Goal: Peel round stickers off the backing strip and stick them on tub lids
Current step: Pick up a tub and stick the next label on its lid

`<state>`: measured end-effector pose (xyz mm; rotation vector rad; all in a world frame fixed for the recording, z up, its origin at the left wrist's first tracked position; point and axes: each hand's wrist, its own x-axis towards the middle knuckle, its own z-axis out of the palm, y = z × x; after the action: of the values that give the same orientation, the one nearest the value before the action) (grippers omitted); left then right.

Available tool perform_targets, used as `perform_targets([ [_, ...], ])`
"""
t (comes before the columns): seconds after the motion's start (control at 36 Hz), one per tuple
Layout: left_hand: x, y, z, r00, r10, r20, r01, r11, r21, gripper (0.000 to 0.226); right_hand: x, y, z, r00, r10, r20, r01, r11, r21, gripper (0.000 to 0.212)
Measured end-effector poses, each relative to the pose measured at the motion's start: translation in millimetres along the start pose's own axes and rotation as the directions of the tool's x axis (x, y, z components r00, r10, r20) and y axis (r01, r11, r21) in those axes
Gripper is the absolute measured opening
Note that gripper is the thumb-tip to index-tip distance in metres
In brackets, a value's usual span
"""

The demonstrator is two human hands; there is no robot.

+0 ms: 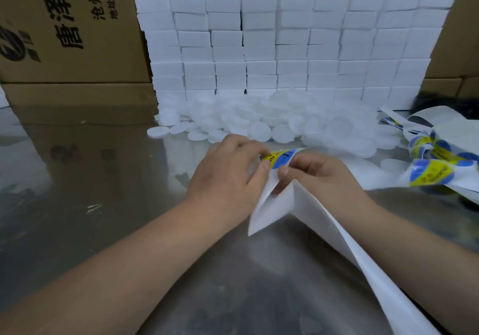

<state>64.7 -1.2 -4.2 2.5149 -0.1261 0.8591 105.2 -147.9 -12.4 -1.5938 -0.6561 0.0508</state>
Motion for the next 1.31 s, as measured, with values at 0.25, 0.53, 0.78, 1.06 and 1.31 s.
perform_targets([
  [0.25,-4.9,0.6,-2.5,1.0,0.003,-0.007,-0.004,0.997,-0.073,0.025,-4.5,-7.0,7.9,0.996,-0.063,0.056,0.057,0.993,0.106,0.015],
  [0.53,-8.1,5.0,-4.8,1.0,-0.005,0.002,0.005,0.999,-0.054,0.042,-4.9,-4.0,0.1,0.996,-0.092,-0.016,0.089,0.985,-0.146,0.012],
  [0.78,-6.7,3.4,-10.3,0.999,-0.034,-0.001,0.034,0.999,-0.009,0.044,-4.9,-8.8,-0.4,0.994,-0.105,0.044,0.112,0.972,-0.205,0.012],
  [1.06,-9.2,2.3,-8.9,0.999,0.015,-0.042,-0.017,0.999,-0.044,0.03,-3.1,-11.5,-0.5,0.997,-0.068,0.026,0.069,0.997,-0.039,0.026],
  [1.31,-10.7,5.3,-9.7,0.999,0.011,0.032,-0.009,0.996,-0.084,0.036,-6.8,-13.5,0.7,0.994,-0.051,0.098,0.047,0.998,0.037,0.021],
])
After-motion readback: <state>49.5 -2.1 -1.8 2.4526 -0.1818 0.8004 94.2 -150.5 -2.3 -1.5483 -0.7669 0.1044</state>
